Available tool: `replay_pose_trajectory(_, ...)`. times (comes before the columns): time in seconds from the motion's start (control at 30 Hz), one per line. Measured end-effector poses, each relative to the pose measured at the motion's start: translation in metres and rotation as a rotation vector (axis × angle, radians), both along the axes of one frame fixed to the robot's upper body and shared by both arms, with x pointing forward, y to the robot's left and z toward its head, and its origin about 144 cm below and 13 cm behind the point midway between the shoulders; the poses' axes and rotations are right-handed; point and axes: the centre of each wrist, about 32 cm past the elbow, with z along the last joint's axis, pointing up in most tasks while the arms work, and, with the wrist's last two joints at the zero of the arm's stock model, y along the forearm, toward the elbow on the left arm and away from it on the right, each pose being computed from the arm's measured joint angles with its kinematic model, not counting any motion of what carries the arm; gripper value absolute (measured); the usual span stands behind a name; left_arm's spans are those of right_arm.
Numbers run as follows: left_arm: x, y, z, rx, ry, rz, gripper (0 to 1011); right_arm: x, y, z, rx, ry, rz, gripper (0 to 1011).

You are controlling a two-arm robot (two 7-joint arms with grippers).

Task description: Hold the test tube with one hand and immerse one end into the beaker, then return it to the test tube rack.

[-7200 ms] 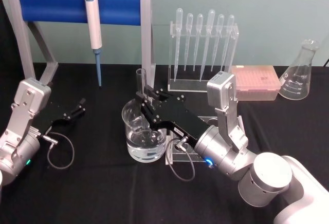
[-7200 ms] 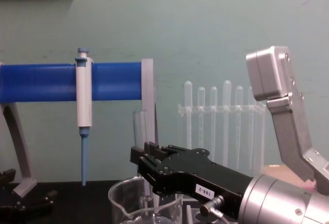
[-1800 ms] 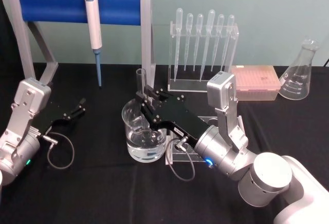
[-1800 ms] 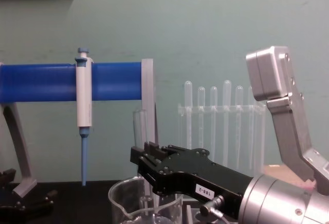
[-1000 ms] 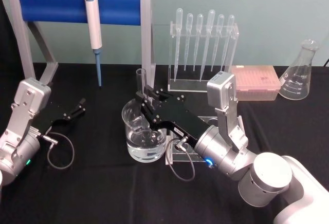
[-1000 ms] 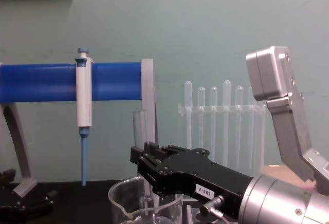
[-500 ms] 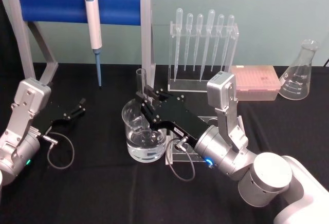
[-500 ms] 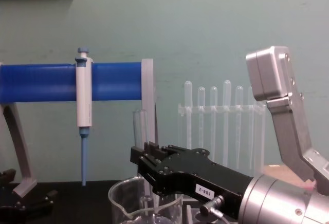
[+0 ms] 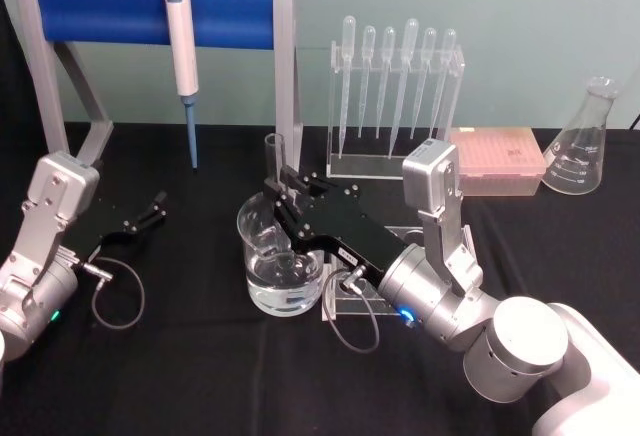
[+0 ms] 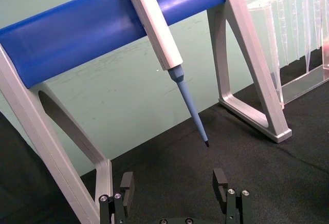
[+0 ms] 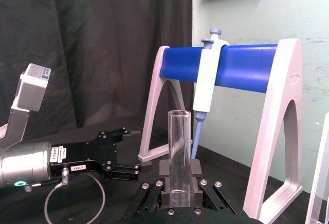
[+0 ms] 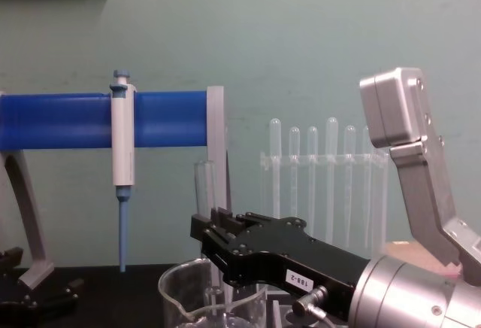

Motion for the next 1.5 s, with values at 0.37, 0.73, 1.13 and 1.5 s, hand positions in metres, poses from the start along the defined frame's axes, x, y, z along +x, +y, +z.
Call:
replay_pose_trajectory(0.37, 0.0000, 0.0000, 0.0000, 0.000, 0.000, 0.000, 1000, 0.0000, 0.0000, 0.0000, 0.000, 0.000, 0.000, 226)
replay_pose_trajectory(0.73, 0.0000, 0.0000, 0.0000, 0.000, 0.000, 0.000, 1000, 0.0000, 0.0000, 0.0000, 0.000, 0.000, 0.000, 225)
replay_pose_trajectory(1.13, 0.0000, 0.0000, 0.0000, 0.000, 0.000, 0.000, 1000, 0.0000, 0.0000, 0.0000, 0.000, 0.000, 0.000, 225)
replay_pose_trajectory(1.5, 0.0000, 0.0000, 0.0000, 0.000, 0.000, 0.000, 1000, 0.0000, 0.0000, 0.0000, 0.000, 0.000, 0.000, 225)
